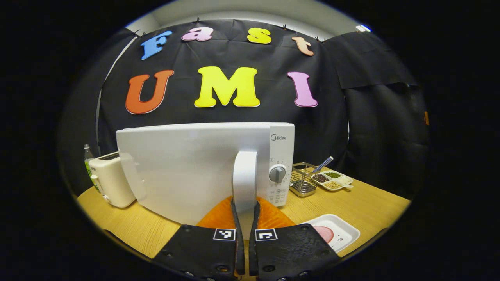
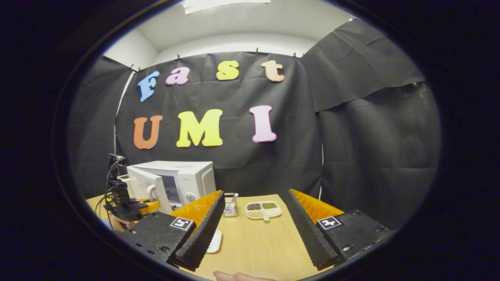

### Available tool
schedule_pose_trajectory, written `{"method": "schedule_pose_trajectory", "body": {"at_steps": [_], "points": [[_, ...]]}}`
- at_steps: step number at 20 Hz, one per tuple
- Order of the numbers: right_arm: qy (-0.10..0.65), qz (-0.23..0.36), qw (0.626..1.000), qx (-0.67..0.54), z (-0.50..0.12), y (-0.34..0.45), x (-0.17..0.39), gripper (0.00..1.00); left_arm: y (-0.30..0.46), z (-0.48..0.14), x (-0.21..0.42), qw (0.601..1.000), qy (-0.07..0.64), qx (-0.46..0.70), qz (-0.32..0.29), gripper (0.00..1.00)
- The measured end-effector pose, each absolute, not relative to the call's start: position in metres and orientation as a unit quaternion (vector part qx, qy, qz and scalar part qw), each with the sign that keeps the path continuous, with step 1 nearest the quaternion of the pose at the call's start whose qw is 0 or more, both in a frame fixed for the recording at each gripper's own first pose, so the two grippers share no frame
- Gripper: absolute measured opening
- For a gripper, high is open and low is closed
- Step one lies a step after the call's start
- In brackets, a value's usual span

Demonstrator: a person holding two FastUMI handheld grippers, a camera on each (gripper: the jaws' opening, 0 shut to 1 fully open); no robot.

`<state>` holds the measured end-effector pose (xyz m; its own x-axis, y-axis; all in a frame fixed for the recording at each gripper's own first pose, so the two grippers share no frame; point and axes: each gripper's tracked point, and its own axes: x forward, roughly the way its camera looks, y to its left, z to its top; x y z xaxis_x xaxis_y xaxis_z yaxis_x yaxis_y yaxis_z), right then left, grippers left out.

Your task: Open the microwave oven with the left hand, put the food in, and close the microwave oven.

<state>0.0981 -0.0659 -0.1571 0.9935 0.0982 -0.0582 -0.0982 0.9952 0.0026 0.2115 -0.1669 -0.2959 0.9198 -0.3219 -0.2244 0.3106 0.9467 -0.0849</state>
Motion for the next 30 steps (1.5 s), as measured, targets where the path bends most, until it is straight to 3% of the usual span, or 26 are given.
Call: {"method": "schedule_pose_trajectory", "body": {"at_steps": [4, 5, 6, 8, 9, 10, 11, 12, 13, 14, 15, 16, 19, 20, 21, 22, 23, 24, 30], "points": [[0.017, 0.05, 0.998, -0.013, -0.14, -0.051, 0.068, 1.0, -0.117, -0.288, 0.168, 0.982, 0.117, -0.02, -0.148, 0.19], [0.016, 0.053, 0.998, -0.015, -0.14, -0.046, 0.061, 1.0, -0.099, -0.282, 0.159, 0.986, 0.106, -0.011, -0.132, 0.27], [0.016, 0.058, 0.998, -0.016, -0.138, -0.039, 0.052, 0.92, -0.077, -0.272, 0.151, 0.99, 0.088, -0.004, -0.111, 0.36], [0.016, 0.066, 0.998, -0.017, -0.14, -0.028, 0.036, 0.92, -0.055, -0.262, 0.127, 0.991, 0.082, -0.005, -0.109, 0.69], [0.015, 0.069, 0.997, -0.018, -0.141, -0.024, 0.03, 0.92, -0.045, -0.262, 0.115, 0.99, 0.087, -0.005, -0.11, 0.78], [0.017, 0.073, 0.997, -0.02, -0.141, -0.019, 0.025, 1.0, -0.031, -0.26, 0.103, 0.99, 0.092, -0.004, -0.107, 0.83], [0.019, 0.076, 0.997, -0.022, -0.143, -0.014, 0.02, 1.0, -0.016, -0.255, 0.089, 0.991, 0.096, -0.003, -0.093, 0.96], [0.022, 0.08, 0.996, -0.024, -0.142, -0.009, 0.017, 1.0, 0.0, -0.251, 0.081, 0.992, 0.099, -0.004, -0.077, 0.97], [0.024, 0.085, 0.996, -0.026, -0.142, -0.004, 0.015, 1.0, 0.011, -0.247, 0.07, 0.992, 0.104, -0.008, -0.068, 0.88], [0.026, 0.089, 0.995, -0.027, -0.14, 0.001, 0.015, 1.0, 0.016, -0.242, 0.06, 0.992, 0.107, -0.011, -0.064, 0.96], [0.027, 0.092, 0.995, -0.031, -0.138, 0.005, 0.017, 1.0, 0.022, -0.235, 0.051, 0.993, 0.105, -0.011, -0.059, 0.96], [0.028, 0.092, 0.995, -0.039, -0.136, 0.008, 0.02, 0.92, 0.029, -0.228, 0.044, 0.993, 0.104, -0.009, -0.052, 0.96], [0.042, 0.092, 0.993, -0.065, -0.137, 0.014, 0.04, 0.92, 0.041, -0.207, 0.027, 0.995, 0.096, -0.004, -0.034, 0.96], [0.056, 0.096, 0.991, -0.073, -0.141, 0.018, 0.049, 1.0, 0.043, -0.199, 0.022, 0.995, 0.092, 0.001, -0.03, 0.96], [0.07, 0.099, 0.99, -0.078, -0.146, 0.02, 0.056, 1.0, 0.043, -0.192, 0.019, 0.996, 0.086, 0.007, -0.027, 0.95], [0.086, 0.104, 0.988, -0.08, -0.151, 0.022, 0.065, 0.92, 0.046, -0.184, 0.016, 0.997, 0.079, 0.012, -0.019, 0.96], [0.103, 0.114, 0.985, -0.083, -0.157, 0.028, 0.075, 0.92, 0.047, -0.178, 0.014, 0.997, 0.075, 0.012, -0.017, 0.95], [0.125, 0.12, 0.98, -0.093, -0.165, 0.031, 0.086, 1.0, 0.044, -0.175, 0.013, 0.997, 0.075, 0.008, -0.016, 0.95], [0.26, 0.144, 0.943, -0.148, -0.234, 0.037, 0.154, 0.94, 0.035, -0.142, 0.023, 0.998, 0.057, -0.007, -0.013, 0.96]]}}
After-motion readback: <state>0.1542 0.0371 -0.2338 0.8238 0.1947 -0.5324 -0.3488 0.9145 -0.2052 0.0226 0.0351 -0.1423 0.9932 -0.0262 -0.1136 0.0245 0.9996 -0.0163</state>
